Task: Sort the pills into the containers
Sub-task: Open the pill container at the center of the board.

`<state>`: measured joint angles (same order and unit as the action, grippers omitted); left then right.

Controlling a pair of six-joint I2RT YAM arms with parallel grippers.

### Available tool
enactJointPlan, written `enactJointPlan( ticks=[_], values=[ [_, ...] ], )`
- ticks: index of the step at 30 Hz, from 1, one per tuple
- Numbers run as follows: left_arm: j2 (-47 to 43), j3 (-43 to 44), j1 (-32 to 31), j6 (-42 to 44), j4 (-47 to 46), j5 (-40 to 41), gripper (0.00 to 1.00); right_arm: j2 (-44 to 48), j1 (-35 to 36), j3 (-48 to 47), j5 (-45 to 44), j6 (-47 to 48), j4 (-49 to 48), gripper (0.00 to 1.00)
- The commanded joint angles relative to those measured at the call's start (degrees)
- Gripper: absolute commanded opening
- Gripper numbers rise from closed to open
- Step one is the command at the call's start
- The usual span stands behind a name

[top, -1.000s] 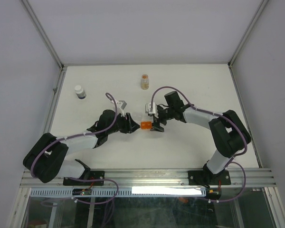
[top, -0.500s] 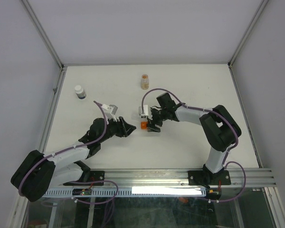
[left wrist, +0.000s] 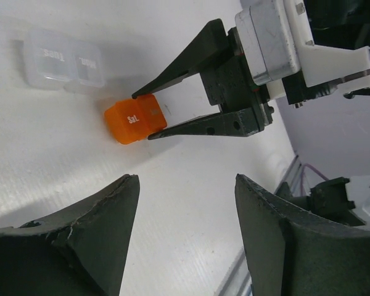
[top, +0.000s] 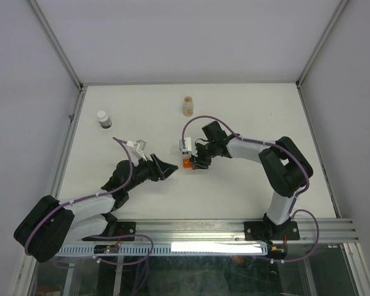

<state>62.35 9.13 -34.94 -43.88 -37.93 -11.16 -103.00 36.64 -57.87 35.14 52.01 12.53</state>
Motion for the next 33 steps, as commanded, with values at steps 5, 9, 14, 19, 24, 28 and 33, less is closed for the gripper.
enactJointPlan(
  ticks=[5,9,14,19,24,28,33],
  values=[
    [1.55,-2.47,-0.39,-15.01,-19.2,-6.18,0.67,17.08,-0.12,3.57,6.1,-0.38,5.5,0.27],
    [5.16,-0.64,-0.58,-18.61,-26.38,-11.11,0.69,25.97,-0.21,5.76,9.27,-0.05,9.8,0.26],
    [8.76,3.3,-2.51,-19.64,-29.69,-12.35,0.73,32.3,-1.92,7.5,12.56,-0.22,11.46,0.25],
    [10.42,6.73,-6.03,-18.64,-28.25,-9.51,0.73,32.78,-2.45,7.03,11.72,-0.92,11.88,0.23],
    [11.62,9.3,-8.48,-16.82,-20.94,-5.65,0.72,32.96,-2.39,6.65,11.85,-1.46,12.3,0.23],
    [11.35,10.42,-9.21,-15.25,-15.78,-2.82,0.68,33.15,-2.34,6.67,11.97,-1.86,12.1,0.23],
    [10.7,11.53,-9.46,-13.79,-12.26,-1.44,0.67,33.01,-2.1,6.63,11.79,-1.92,11.99,0.22]
  ],
)
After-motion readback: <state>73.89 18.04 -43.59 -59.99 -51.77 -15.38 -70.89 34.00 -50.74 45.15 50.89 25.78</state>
